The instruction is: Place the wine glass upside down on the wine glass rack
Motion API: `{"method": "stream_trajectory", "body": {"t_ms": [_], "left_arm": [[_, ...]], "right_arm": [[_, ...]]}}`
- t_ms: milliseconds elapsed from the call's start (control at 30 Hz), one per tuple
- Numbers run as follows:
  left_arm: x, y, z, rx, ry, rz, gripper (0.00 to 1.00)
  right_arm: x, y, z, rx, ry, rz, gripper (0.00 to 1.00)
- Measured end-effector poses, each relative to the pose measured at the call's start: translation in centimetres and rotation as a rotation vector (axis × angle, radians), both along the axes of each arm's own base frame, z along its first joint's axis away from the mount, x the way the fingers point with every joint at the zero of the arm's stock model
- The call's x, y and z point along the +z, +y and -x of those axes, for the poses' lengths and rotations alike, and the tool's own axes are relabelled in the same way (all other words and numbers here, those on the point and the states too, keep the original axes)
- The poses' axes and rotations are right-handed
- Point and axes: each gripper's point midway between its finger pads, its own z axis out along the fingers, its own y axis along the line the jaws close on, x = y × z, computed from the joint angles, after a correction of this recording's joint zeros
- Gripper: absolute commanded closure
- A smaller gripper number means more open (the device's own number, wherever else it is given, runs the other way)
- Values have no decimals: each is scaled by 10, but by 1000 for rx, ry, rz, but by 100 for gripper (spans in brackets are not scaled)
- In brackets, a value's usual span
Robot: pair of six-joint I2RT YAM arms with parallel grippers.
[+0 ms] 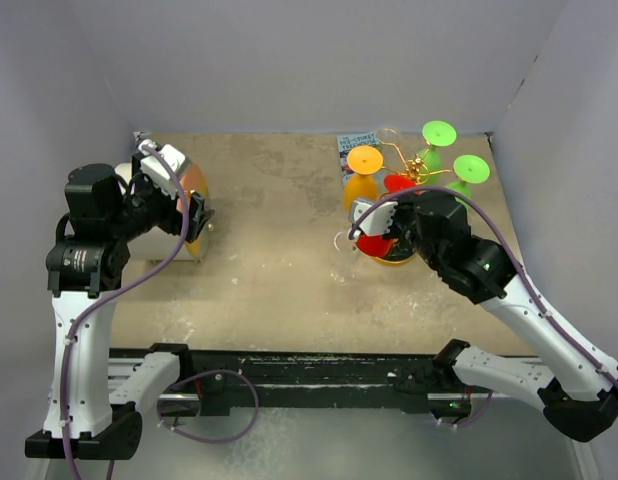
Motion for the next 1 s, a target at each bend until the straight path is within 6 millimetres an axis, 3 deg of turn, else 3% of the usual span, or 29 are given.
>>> {"method": "stream_trajectory", "body": {"t_ms": [267, 333, 600, 1000], "left_arm": [[0, 0, 0, -3, -1, 1, 1], [0, -1, 0, -4, -1, 2, 1], [0, -1, 1, -8, -4, -3, 1], [1, -1, 0, -12, -8, -8, 1]], "right_arm": [[-2, 0, 3, 5, 13, -1, 94], [-2, -1, 3, 4, 12, -1, 100], [3, 0, 2, 17, -3, 17, 100], [-2, 5, 6, 115, 14, 142, 100]]}}
